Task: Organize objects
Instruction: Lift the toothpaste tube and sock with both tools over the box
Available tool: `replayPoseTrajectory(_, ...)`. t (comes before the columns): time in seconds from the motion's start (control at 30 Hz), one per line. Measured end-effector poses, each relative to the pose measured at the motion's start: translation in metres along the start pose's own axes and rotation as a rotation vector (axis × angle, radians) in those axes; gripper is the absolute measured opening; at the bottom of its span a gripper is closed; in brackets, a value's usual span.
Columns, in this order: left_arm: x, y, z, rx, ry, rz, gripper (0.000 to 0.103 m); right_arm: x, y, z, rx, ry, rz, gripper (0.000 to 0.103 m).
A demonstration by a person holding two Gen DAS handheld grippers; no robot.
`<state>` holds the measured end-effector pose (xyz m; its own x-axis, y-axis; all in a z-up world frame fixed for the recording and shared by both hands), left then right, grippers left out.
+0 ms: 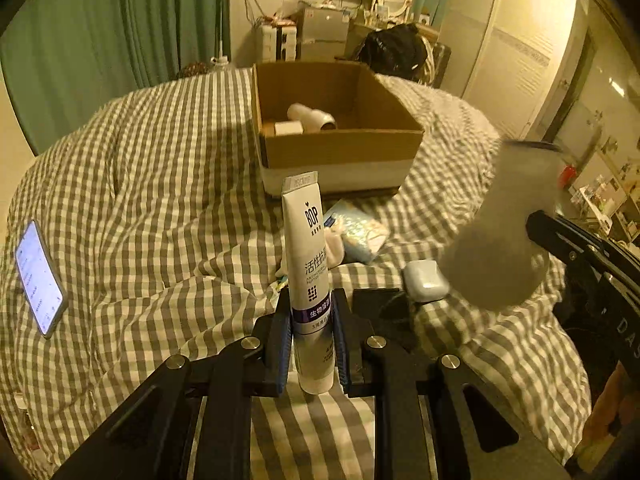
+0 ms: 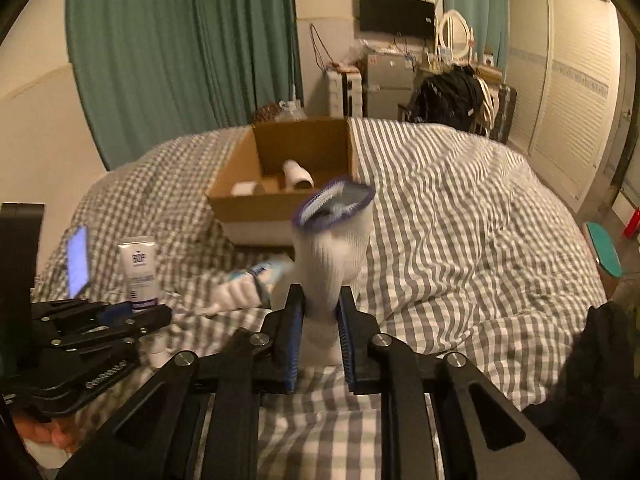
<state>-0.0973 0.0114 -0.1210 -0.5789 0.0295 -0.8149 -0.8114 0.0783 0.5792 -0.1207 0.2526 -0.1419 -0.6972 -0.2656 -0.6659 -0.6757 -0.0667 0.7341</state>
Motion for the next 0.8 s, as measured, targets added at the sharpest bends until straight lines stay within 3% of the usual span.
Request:
replayPoseTrajectory(0.43, -0.032, 0.018, -0.008, -0.017, -0.013, 0.074, 0.019, -0.038, 0.013, -0.043, -0.094, 0.024, 0.059, 0.011)
replayPoseTrajectory(0.8, -0.044, 0.078, -0.005, 0.007, -0.017, 0.147, 0.019, -0.04, 0.064, -0.046, -0.144, 0.019, 0.107, 0.011)
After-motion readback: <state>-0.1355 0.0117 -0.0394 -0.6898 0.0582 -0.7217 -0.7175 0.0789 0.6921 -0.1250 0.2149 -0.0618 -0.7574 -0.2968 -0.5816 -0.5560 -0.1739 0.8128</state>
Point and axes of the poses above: each gripper's, at about its wrist camera, not at the fingertips, and x roughly the way its jaws point, z to its right, y to its top, the point moved 7 cm from there along x, roughly the way its jaws point, and after that the axes turned 7 degrees about y, right-handed, at the moved point
